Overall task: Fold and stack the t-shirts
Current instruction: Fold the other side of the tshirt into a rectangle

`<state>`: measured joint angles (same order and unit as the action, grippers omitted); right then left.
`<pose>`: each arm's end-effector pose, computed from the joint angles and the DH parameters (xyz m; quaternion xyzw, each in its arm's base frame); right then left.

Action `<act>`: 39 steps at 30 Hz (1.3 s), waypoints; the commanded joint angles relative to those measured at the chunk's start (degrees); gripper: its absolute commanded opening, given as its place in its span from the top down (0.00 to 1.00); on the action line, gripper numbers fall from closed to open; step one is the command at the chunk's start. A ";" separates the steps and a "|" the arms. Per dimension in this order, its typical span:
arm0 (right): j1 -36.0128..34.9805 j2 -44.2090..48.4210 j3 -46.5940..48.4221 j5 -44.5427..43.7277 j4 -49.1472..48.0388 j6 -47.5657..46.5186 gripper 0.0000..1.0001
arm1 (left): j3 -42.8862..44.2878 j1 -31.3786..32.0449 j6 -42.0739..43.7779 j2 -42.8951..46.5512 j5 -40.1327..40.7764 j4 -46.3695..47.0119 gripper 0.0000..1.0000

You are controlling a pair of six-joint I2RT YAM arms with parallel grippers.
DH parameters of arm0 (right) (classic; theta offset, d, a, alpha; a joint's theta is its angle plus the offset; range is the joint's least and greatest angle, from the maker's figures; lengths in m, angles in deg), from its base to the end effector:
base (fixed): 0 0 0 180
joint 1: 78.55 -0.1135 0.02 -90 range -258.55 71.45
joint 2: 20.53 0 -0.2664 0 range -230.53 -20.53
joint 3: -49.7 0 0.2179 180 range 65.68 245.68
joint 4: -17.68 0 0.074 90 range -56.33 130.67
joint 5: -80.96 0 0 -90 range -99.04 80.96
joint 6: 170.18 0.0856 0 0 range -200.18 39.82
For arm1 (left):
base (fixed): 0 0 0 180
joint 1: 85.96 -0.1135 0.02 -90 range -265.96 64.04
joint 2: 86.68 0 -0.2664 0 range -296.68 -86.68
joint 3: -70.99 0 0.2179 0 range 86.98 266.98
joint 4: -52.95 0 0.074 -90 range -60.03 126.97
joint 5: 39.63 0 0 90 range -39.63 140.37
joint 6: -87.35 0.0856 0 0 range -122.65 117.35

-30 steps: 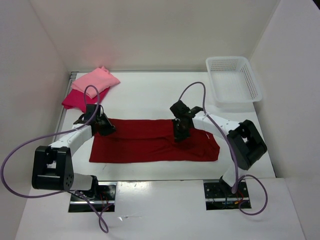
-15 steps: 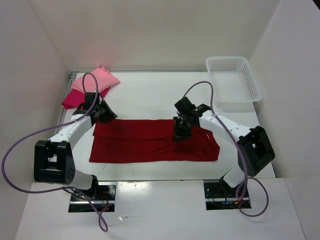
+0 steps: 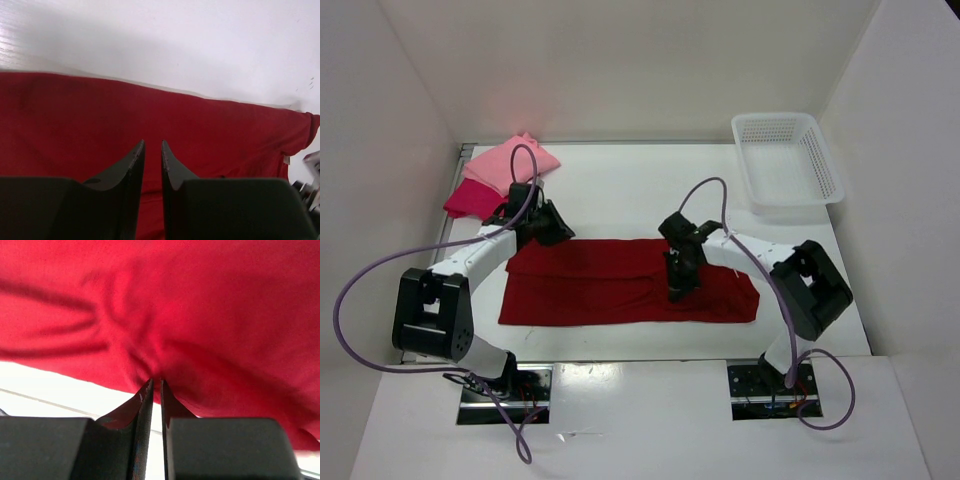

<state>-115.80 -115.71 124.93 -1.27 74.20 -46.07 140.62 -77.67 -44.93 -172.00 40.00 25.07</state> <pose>0.2207 0.1823 0.1501 -0.0351 0.9902 0.1232 0.0562 0.3171 -0.0618 0.2110 -0.2335 0.8857 -0.2428 0.3195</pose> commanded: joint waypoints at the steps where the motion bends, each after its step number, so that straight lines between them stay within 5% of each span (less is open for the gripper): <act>1: -3.09 1.48 -0.97 4.17 -0.46 0.87 0.85 | -0.47 0.41 -0.26 -0.20 -1.23 1.71 0.74; 7: -2.04 4.03 6.32 0.94 4.81 -1.85 0.71 | 2.07 0.41 -0.26 -0.20 -2.29 1.71 0.74; 12: -0.27 4.03 2.30 -0.39 0.45 -0.54 0.69 | 3.48 1.55 -0.87 -0.20 -3.43 1.71 0.74; 18: -0.27 2.36 -3.97 4.28 -5.20 3.25 0.95 | 4.01 5.58 -1.49 -0.73 -4.66 1.71 0.74; 21: 1.12 6.31 1.47 1.64 -1.78 -0.17 0.97 | 4.01 8.40 -2.10 -2.91 -4.66 3.02 0.74; 26: 13.68 11.23 6.15 0.85 -1.59 -3.60 0.73 | 7.34 10.87 -2.72 -11.16 -5.97 6.89 0.71; 31: 24.92 10.99 4.13 -7.14 -6.69 -2.30 0.73 | 13.41 11.39 -2.72 -18.99 -6.59 7.95 0.70; 39: 31.63 3.17 7.37 -11.99 -12.58 -3.61 0.76 | 10.69 9.29 -2.54 -21.47 -6.59 9.17 0.70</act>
<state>-84.81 -109.70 129.28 -9.97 66.40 -48.39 152.03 -66.85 -46.79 -192.76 34.55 31.25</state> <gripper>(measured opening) 0.246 0.295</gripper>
